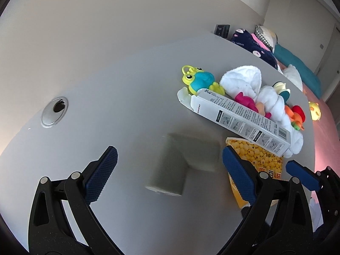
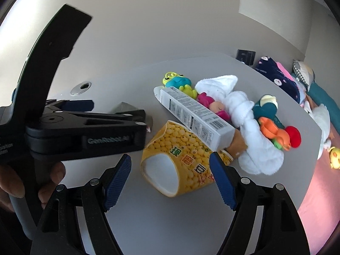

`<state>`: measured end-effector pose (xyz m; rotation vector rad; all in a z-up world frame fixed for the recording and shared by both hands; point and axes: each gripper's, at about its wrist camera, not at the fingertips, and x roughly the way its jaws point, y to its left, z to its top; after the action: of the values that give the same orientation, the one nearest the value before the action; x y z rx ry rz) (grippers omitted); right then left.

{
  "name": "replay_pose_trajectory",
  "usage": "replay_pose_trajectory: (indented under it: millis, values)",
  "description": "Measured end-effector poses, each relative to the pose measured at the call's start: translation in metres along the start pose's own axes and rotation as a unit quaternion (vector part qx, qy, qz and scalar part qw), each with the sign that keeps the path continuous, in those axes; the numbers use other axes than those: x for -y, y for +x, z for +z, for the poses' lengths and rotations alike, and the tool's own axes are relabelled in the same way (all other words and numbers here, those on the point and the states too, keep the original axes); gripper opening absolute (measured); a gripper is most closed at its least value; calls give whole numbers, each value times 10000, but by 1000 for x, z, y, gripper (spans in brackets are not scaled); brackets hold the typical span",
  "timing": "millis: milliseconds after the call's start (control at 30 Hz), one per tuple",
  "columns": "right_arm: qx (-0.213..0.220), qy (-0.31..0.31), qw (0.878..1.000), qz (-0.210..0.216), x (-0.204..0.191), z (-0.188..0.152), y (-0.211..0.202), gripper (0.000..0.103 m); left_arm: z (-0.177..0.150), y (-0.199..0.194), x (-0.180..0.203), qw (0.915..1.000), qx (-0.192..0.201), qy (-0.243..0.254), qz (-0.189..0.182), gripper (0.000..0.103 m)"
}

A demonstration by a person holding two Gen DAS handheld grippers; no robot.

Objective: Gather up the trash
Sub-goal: 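Grasp the grey foam corner with the left gripper while the right gripper grasps the yellow snack bag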

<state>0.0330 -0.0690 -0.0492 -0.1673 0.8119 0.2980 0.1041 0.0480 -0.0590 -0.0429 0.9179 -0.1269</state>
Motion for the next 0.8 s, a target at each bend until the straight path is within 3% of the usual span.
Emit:
replay_pose_trajectory:
  millis: [167, 200, 300, 467, 533, 567, 600, 800]
  values:
    - [-139, -129, 9998, 86, -2, -4, 5, 76, 1, 12, 3, 9999, -88, 44, 83, 96]
    - [-144, -135, 9998, 98, 0, -4, 6, 71, 0, 13, 2, 9999, -83, 30, 81, 95]
    - [-216, -67, 9996, 188, 2, -4, 9, 59, -1, 12, 2, 9999, -40, 54, -101, 84]
    - [-230, -57, 9992, 328, 4, -4, 10, 57, -2, 9, 5, 9992, 14, 125, -390, 64]
    - [-249, 23, 9987, 449, 6, -2, 10, 45, -3, 7, 5, 9992, 43, 125, -378, 63]
    - [-274, 83, 9979, 579, 7, -2, 10, 36, -5, 6, 4, 9994, 81, 127, -322, 62]
    - [-352, 151, 9974, 607, 7, -2, 11, 19, -5, 6, 3, 9995, 138, 124, -247, 62]
    - [-268, 268, 9963, 771, 8, -3, 5, 19, 0, -9, -7, 9988, 489, 54, -75, 60]
